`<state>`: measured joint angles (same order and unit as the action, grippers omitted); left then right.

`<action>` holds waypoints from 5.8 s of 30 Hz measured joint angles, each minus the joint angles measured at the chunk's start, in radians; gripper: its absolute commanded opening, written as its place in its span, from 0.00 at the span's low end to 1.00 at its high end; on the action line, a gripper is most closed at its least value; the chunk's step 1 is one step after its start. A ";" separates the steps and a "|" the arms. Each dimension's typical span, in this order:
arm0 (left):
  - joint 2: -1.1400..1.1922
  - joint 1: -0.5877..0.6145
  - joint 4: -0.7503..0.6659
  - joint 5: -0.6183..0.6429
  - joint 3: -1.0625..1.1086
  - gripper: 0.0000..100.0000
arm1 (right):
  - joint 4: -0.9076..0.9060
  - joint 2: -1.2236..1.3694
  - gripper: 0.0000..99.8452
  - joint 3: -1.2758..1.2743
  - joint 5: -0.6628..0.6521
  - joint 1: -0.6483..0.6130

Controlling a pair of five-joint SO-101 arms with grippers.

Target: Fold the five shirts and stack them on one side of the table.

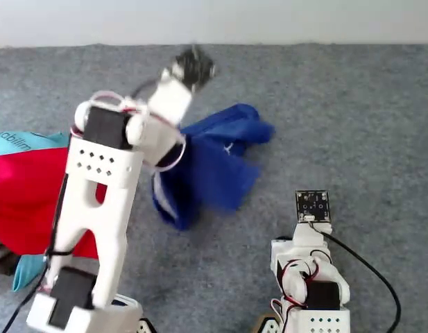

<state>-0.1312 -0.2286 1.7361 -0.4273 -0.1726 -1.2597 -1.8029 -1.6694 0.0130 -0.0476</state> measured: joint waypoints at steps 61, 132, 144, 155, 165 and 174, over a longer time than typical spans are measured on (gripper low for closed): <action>0.198 -0.163 -0.005 -0.025 0.086 0.01 | 0.005 0.000 0.01 0.000 0.000 0.000; -0.344 -0.117 -0.095 -0.015 0.868 0.21 | 0.005 0.000 0.01 0.000 0.000 0.000; -0.344 -0.186 -0.311 0.074 1.049 0.25 | 0.005 0.000 0.01 0.000 0.000 0.000; -0.236 -0.186 -0.402 0.074 1.111 0.25 | 0.005 0.000 0.01 0.000 0.000 0.000; 0.066 -0.186 -0.456 0.080 1.030 0.21 | 0.005 0.000 0.01 0.000 0.000 0.000; 0.163 -0.190 -0.482 0.077 0.987 0.01 | 0.005 0.000 0.01 0.000 0.000 0.000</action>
<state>0.0315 -0.4189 1.2543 -0.3506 0.8140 -1.2551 -1.8029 -1.6694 0.0130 -0.0476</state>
